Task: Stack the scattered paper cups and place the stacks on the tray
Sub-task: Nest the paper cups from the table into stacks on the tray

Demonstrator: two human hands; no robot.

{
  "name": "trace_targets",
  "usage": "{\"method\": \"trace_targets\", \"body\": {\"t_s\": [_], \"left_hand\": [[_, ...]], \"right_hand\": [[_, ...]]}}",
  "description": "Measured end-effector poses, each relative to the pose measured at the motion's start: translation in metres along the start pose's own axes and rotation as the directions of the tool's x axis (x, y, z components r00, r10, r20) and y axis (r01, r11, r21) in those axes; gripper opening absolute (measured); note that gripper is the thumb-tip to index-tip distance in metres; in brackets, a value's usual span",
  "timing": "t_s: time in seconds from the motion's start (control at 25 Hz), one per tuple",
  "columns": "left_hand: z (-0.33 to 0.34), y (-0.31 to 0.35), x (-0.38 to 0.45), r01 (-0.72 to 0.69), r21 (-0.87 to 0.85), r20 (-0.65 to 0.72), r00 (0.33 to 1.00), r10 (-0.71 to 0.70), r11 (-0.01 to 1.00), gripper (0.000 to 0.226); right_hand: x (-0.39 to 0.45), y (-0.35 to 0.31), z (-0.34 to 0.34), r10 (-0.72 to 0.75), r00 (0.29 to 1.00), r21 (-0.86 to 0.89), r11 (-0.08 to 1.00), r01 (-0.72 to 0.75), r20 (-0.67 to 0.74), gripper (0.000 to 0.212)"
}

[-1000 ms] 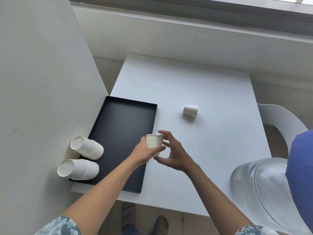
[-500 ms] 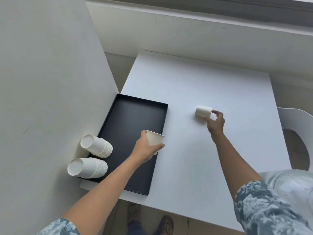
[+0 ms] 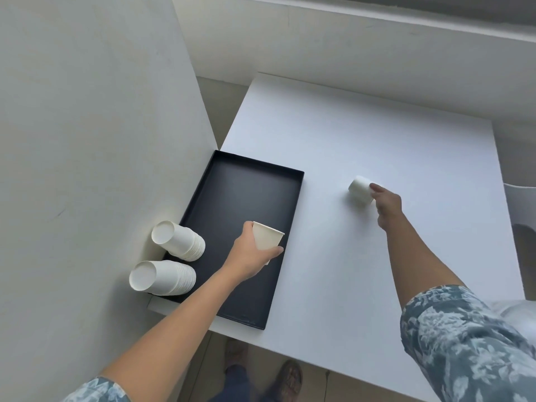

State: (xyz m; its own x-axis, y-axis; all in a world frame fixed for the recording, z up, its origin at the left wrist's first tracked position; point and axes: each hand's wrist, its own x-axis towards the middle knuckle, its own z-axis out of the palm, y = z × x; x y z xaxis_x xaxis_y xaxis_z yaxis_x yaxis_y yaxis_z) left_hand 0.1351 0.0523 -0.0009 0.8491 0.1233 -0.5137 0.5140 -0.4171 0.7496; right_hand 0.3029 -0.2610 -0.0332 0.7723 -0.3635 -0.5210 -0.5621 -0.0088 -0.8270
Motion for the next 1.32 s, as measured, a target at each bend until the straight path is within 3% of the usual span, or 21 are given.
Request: {"method": "trace_targets", "body": {"t_s": [0.08,0.16,0.32,0.52,0.84,1.0,1.32], "left_hand": [[0.0,-0.001,-0.001,0.0,-0.007,0.009,1.0,0.0,1.0,0.065],[0.003,0.0,-0.003,-0.005,-0.016,0.02,1.0,0.005,1.0,0.066],[0.012,-0.002,-0.011,-0.013,0.004,0.024,1.0,0.013,1.0,0.065],[0.016,-0.004,-0.024,-0.08,0.02,-0.019,0.997,0.08,0.997,0.064],[0.01,-0.001,-0.055,-0.189,-0.066,0.016,0.982,0.19,0.98,0.069],[-0.006,-0.007,-0.072,-0.28,-0.07,0.064,0.956,0.285,0.957,0.082],[-0.071,-0.008,-0.097,-0.249,0.06,0.051,0.968,0.246,0.967,0.064]], "right_hand": [[-0.02,0.0,0.008,-0.141,0.99,-0.04,0.989,0.14,-0.019,0.035],[-0.048,0.001,0.022,-0.285,0.957,-0.005,0.958,0.285,0.058,0.034],[-0.124,0.016,0.056,-0.476,0.842,0.067,0.877,0.475,0.256,0.023],[-0.194,0.054,0.073,-0.681,0.672,-0.086,0.681,0.727,0.29,0.037],[-0.236,0.076,0.074,-0.654,0.645,-0.033,0.691,0.722,0.396,0.032],[-0.261,0.086,0.076,-0.616,0.67,0.043,0.749,0.662,0.414,0.026],[-0.302,0.087,0.093,-0.553,0.631,0.09,0.787,0.611,0.544,0.041]]}}
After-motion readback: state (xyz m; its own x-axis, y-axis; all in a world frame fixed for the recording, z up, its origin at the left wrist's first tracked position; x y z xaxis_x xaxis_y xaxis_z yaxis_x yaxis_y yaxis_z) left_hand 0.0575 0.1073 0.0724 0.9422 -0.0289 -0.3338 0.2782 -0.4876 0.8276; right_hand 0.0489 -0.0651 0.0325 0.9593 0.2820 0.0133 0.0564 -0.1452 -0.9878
